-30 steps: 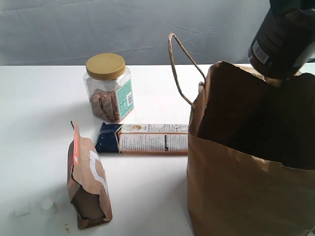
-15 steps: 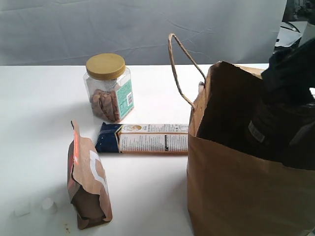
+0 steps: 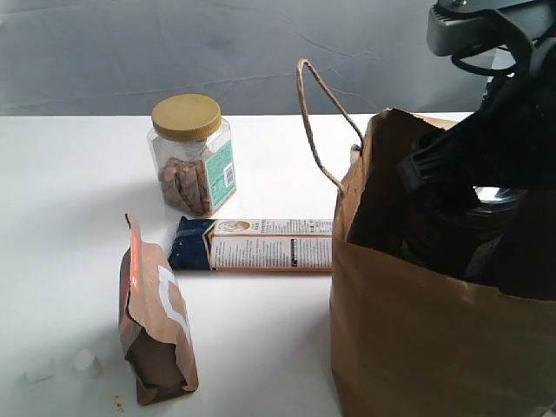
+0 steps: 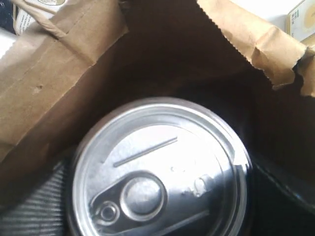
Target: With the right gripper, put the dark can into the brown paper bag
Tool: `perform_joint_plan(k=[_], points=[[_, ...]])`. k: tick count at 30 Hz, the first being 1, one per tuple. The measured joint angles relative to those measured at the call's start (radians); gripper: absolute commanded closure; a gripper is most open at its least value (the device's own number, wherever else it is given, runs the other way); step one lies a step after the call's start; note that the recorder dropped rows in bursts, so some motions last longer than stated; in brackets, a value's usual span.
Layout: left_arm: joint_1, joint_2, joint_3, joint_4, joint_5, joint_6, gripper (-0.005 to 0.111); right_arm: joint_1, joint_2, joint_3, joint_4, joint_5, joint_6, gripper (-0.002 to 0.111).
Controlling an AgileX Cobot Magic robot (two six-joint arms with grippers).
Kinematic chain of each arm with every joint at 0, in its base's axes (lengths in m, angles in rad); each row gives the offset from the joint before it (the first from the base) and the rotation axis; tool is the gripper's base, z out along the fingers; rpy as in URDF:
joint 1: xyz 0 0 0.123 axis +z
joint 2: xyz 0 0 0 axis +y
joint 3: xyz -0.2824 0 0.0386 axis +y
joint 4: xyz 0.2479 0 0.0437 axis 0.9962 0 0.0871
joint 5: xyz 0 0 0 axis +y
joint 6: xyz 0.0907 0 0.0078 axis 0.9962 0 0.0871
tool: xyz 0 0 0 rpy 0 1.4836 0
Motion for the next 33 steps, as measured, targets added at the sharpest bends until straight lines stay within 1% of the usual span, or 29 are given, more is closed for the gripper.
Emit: perform_joint_plan(k=[3,5,14,18,21,25,28,33], points=[[0.0,0.0,0.0,0.0,0.0,0.0,0.107,0.0,0.0,0.0,0.001,-0.002,0.0,0.029],[0.0,0.0,0.0,0.0,0.0,0.0,0.107,0.0,0.0,0.0,0.001,-0.007,0.0,0.026],[0.0,0.0,0.0,0.0,0.0,0.0,0.107,0.0,0.0,0.0,0.001,-0.019,0.002,0.026],[0.0,0.0,0.0,0.0,0.0,0.0,0.107,0.0,-0.015,0.0,0.002,-0.03,0.002,0.03],[0.0,0.0,0.0,0.0,0.0,0.0,0.107,0.0,-0.062,0.0,0.003,-0.043,0.018,0.039],[0.0,0.0,0.0,0.0,0.0,0.0,0.107,0.0,-0.174,0.0,-0.003,-0.06,0.03,0.055],[0.0,0.0,0.0,0.0,0.0,0.0,0.107,0.0,-0.288,0.0,-0.004,-0.102,0.033,0.072],[0.0,0.0,0.0,0.0,0.0,0.0,0.107,0.0,-0.457,0.0,-0.046,-0.158,0.071,0.104]])
